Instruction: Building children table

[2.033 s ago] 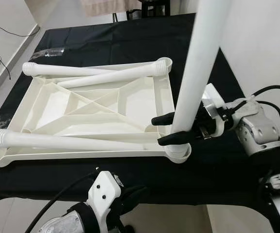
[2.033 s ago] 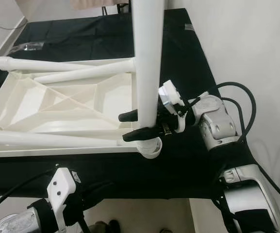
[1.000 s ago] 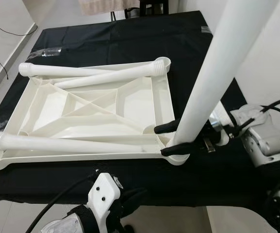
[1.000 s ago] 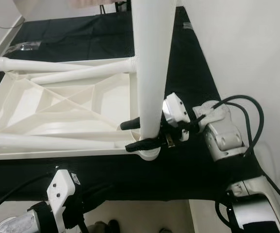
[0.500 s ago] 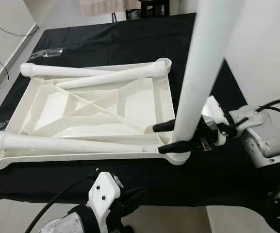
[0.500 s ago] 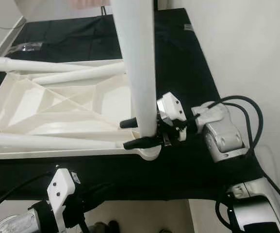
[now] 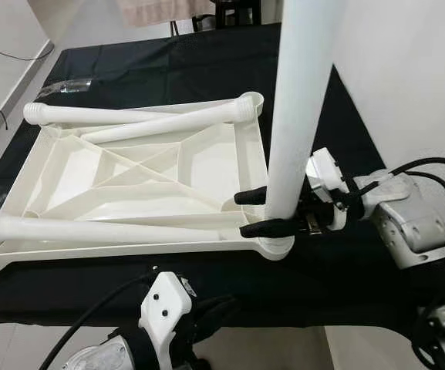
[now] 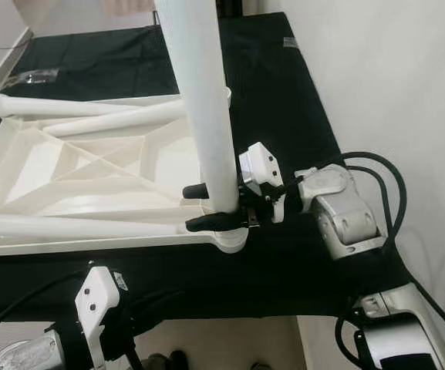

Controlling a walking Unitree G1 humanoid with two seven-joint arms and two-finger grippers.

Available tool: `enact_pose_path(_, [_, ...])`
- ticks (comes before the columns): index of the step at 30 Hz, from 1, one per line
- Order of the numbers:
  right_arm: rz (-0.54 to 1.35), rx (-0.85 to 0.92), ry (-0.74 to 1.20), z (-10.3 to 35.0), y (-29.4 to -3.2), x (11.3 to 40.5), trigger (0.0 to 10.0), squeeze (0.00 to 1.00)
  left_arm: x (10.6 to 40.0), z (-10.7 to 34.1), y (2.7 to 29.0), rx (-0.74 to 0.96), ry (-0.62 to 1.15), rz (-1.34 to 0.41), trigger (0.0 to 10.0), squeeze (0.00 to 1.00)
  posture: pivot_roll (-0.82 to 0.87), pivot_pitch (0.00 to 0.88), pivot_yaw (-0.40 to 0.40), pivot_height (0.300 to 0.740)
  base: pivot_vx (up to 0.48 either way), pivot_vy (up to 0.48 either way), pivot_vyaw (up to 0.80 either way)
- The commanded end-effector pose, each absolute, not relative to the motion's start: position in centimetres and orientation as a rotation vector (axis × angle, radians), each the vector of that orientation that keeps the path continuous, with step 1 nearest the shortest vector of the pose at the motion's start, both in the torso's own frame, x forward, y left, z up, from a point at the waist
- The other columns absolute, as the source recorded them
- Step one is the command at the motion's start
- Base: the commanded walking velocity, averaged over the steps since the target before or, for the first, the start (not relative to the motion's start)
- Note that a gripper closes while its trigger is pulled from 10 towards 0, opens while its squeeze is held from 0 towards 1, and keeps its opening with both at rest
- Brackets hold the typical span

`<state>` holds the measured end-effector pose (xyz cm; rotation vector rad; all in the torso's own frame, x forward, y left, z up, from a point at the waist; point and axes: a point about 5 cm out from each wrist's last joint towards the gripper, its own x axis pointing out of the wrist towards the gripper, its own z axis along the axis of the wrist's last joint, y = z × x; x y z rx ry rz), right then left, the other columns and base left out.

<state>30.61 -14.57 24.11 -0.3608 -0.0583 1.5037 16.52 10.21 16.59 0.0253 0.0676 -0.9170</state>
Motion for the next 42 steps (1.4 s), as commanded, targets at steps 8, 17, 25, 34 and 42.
enact_pose_path(8, [1.31, -0.131, 0.322, 17.4, -15.5, 30.9, 10.0, 0.0, 16.2, 16.2, 10.4, 0.021, 0.106, -0.92, 10.0, 0.0, 0.1, 0.304, 0.086, 0.74, 0.0, 0.0, 0.0])
enact_pose_path(17, [1.252, -0.06, 0.332, 17.5, -15.5, 31.2, 10.0, 0.0, 16.2, 16.2, 10.4, 0.018, 0.106, -0.92, 10.0, 0.0, 0.1, 0.306, 0.084, 0.74, 0.0, 0.0, 0.0])
enact_pose_path(25, [1.225, -0.03, 0.339, 17.1, -15.4, 31.1, 10.0, 0.0, 16.2, 16.3, 10.4, 0.02, 0.106, -0.919, 10.0, 0.0, 0.1, 0.307, 0.084, 0.74, 0.0, 0.0, 0.0])
enact_pose_path(34, [0.776, -0.142, 0.331, 16.3, -15.9, 30.9, 10.0, 0.0, 16.2, 16.1, 10.4, 0.026, 0.101, -0.898, 10.0, 0.0, 0.08, 0.304, 0.019, 0.74, 0.0, 0.0, 0.0])
enact_pose_path(42, [0.221, 0.016, 0.305, 13.8, -9.7, 24.4, 10.0, 0.0, 16.8, 16.0, 10.4, 0.02, 0.088, -0.854, 10.0, 0.0, 0.07, 0.277, 0.05, 0.74, 0.0, 0.0, 0.0])
